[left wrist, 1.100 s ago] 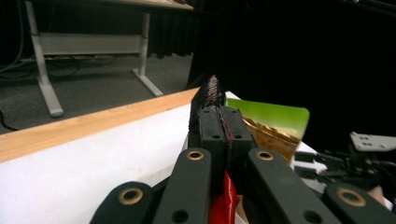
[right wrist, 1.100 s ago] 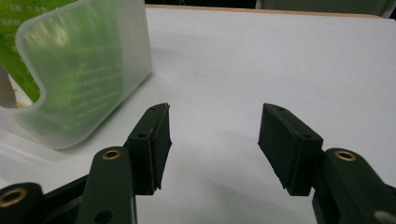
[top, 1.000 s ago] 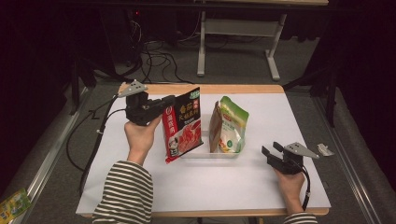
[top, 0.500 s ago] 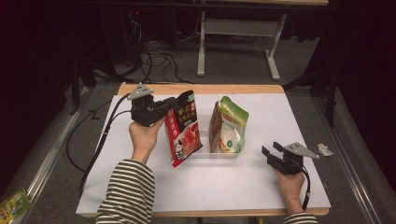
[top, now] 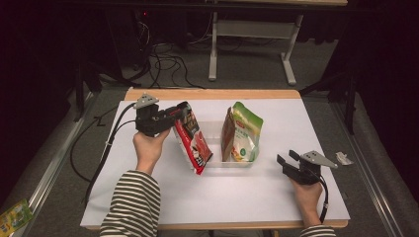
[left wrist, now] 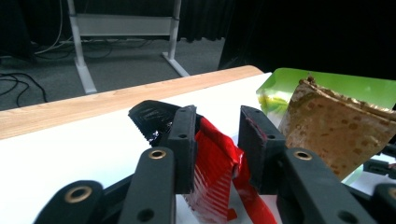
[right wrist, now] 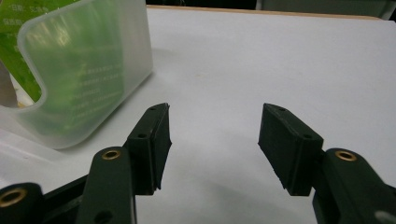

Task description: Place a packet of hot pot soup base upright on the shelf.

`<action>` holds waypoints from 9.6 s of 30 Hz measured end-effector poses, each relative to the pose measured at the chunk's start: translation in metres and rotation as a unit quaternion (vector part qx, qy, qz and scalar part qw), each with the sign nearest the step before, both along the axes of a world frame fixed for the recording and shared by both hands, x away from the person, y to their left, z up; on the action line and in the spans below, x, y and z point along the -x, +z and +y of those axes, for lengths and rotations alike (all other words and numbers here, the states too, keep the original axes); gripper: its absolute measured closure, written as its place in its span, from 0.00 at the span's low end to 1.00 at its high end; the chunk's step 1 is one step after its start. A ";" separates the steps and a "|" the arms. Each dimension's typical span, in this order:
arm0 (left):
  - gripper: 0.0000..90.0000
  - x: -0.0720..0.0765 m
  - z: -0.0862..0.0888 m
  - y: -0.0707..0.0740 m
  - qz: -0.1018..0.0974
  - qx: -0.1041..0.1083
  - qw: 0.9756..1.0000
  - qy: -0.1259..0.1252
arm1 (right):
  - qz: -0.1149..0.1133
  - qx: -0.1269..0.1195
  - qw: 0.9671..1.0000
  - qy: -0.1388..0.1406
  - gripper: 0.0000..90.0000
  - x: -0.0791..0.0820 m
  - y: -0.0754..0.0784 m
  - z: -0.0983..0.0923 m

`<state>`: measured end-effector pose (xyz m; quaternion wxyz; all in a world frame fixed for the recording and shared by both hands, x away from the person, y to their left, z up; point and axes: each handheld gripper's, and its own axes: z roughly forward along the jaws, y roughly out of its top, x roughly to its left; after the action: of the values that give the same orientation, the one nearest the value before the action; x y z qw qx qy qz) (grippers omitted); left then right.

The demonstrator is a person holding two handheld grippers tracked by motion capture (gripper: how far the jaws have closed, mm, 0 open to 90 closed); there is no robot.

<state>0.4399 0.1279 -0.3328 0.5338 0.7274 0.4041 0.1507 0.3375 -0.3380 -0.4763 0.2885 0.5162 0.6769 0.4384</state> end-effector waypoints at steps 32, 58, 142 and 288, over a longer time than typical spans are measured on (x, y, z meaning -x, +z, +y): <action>0.39 0.056 -0.013 -0.039 0.093 -0.060 0.994 -0.020 | -0.002 0.004 1.000 -0.001 0.48 0.000 0.000 0.001; 0.55 0.042 -0.035 -0.063 0.081 -0.109 0.990 -0.047 | 0.000 0.008 1.000 0.001 0.48 0.000 0.000 0.002; 0.95 0.048 -0.053 -0.084 0.122 -0.197 0.971 -0.052 | 0.006 0.022 1.000 0.006 0.47 -0.002 0.000 0.004; 0.56 0.099 0.032 -0.045 -0.029 -0.132 0.990 0.051 | 0.009 0.023 1.000 0.007 0.47 -0.003 0.000 0.004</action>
<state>0.3412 0.1596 -0.3780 0.4362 0.7654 0.4017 0.2502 0.3405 -0.3337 -0.4766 0.2913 0.5087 0.6928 0.4200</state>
